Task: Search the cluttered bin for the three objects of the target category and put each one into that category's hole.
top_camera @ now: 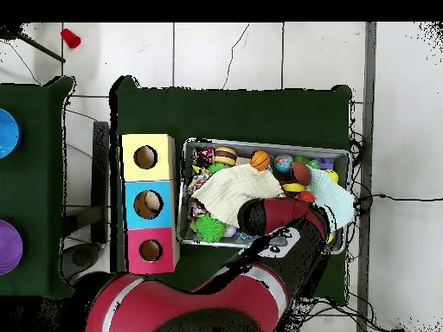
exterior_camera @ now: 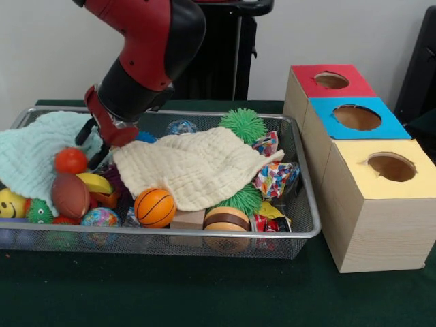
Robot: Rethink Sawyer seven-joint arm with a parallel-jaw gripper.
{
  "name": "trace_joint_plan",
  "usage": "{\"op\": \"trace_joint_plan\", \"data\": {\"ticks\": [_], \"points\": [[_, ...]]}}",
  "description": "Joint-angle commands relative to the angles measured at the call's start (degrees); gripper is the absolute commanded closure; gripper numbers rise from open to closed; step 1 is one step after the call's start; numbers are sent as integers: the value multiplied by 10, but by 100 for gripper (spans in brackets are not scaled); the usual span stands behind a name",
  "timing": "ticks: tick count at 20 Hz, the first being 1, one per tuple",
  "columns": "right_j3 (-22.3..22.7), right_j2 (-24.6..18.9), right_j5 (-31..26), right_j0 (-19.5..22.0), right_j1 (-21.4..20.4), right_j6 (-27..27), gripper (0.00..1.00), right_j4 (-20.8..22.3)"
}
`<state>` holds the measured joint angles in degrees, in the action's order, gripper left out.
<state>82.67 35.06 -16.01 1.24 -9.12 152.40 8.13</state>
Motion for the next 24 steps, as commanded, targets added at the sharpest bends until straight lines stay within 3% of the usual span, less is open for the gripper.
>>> {"op": "trace_joint_plan", "data": {"ticks": [1,9,13,14,19,22,24], "points": [[-40,-20,47,25,63,67,0,-18],[-55,-44,52,47,88,49,0,-24],[-67,-34,31,39,105,52,0,-29],[-68,-31,28,37,108,56,100,-32],[-64,-42,39,41,99,43,100,-25],[-53,-63,35,47,79,28,100,-18],[-30,-77,10,45,43,17,100,-18]]}}
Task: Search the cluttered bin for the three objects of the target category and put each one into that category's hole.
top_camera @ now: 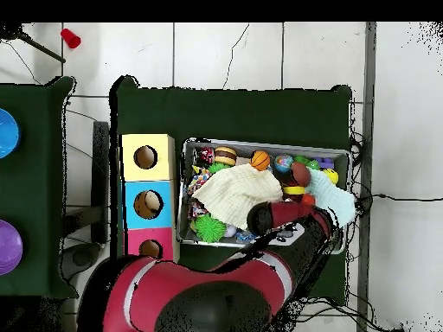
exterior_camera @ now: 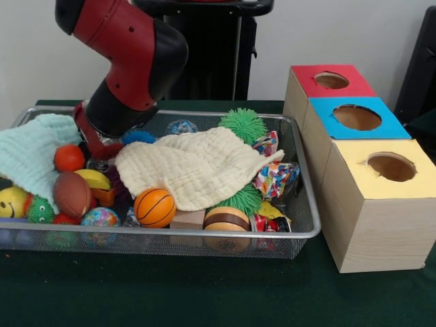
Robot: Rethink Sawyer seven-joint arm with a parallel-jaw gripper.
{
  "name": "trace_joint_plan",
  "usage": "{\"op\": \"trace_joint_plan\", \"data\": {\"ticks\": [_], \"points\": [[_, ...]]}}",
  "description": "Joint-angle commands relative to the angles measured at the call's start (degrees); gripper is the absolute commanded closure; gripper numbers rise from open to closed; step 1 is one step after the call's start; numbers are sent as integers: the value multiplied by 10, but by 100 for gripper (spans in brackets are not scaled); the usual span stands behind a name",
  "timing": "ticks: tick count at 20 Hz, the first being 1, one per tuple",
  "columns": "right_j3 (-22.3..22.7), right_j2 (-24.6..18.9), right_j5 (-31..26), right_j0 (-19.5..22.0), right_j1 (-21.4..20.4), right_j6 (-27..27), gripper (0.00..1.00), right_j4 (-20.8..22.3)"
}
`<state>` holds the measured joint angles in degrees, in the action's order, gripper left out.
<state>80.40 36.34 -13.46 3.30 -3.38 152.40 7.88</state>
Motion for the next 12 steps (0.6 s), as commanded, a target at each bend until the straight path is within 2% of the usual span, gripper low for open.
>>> {"op": "trace_joint_plan", "data": {"ticks": [1,6,9,12], "points": [[9,-97,-37,21,-45,5,100,-14],[79,-142,-163,8,-207,-49,100,-22],[82,-148,-219,-3,-257,-56,100,-28],[75,-162,-262,-2,-277,-50,100,-37]]}}
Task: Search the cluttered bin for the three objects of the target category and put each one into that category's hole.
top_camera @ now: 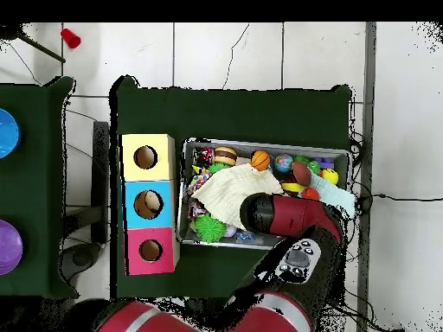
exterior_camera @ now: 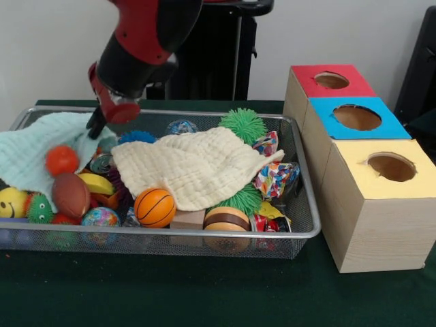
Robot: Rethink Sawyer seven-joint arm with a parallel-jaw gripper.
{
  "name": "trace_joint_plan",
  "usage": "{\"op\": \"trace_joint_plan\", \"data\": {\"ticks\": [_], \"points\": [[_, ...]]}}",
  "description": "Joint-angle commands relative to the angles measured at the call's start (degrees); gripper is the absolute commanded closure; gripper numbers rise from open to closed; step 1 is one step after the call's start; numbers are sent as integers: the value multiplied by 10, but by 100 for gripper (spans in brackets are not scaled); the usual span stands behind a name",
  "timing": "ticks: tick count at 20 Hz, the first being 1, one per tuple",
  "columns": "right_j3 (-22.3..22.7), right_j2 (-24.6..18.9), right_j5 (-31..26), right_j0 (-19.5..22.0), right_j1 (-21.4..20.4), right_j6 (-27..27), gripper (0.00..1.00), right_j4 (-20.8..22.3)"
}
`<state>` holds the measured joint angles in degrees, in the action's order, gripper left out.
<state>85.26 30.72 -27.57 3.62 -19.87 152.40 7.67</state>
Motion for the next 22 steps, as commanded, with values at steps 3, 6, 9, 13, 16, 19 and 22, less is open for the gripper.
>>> {"op": "trace_joint_plan", "data": {"ticks": [3,6,9,13,16,19,22], "points": [[22,-117,-139,-1,-121,-46,100,-38],[15,-123,-153,-1,-122,-39,100,-38],[10,-125,-168,-6,-125,-25,100,-39],[3,-123,-198,-22,-129,2,100,-48],[6,-124,-220,-36,-133,30,100,-65],[-2,-120,-234,-49,-132,50,100,-78],[-8,-115,-246,-64,-129,72,100,-94]]}}
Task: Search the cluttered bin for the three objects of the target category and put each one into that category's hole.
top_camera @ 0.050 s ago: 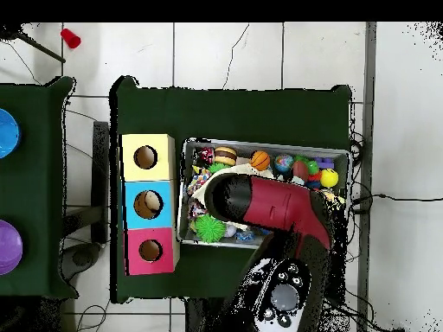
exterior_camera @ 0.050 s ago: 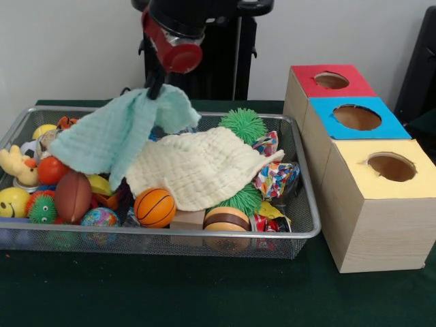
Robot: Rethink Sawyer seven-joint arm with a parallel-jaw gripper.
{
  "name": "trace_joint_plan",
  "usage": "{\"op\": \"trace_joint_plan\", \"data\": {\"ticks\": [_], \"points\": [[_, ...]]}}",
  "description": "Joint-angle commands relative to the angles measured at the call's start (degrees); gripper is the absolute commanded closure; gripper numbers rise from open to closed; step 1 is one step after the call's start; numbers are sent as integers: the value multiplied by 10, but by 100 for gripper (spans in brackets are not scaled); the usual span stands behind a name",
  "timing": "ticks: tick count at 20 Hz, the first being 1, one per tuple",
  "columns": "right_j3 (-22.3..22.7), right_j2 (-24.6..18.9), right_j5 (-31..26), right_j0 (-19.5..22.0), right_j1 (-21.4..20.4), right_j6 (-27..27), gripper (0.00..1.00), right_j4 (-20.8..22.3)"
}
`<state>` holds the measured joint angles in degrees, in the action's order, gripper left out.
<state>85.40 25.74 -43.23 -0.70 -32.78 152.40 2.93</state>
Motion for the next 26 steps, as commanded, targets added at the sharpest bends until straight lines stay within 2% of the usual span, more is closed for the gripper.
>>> {"op": "trace_joint_plan", "data": {"ticks": [1,7,11,13,14,17,22,26], "points": [[-11,-63,-93,-26,1,80,100,-52],[-41,-48,-129,-55,14,112,100,-82],[-50,-41,-129,-69,28,125,100,-96],[-51,-32,-118,-72,33,111,100,-87],[-46,-28,-112,-72,35,106,0,-90],[-49,-17,-95,-75,41,99,0,-75],[-36,-16,-73,-67,42,98,0,-82],[-44,-14,-103,-61,26,74,0,-77]]}}
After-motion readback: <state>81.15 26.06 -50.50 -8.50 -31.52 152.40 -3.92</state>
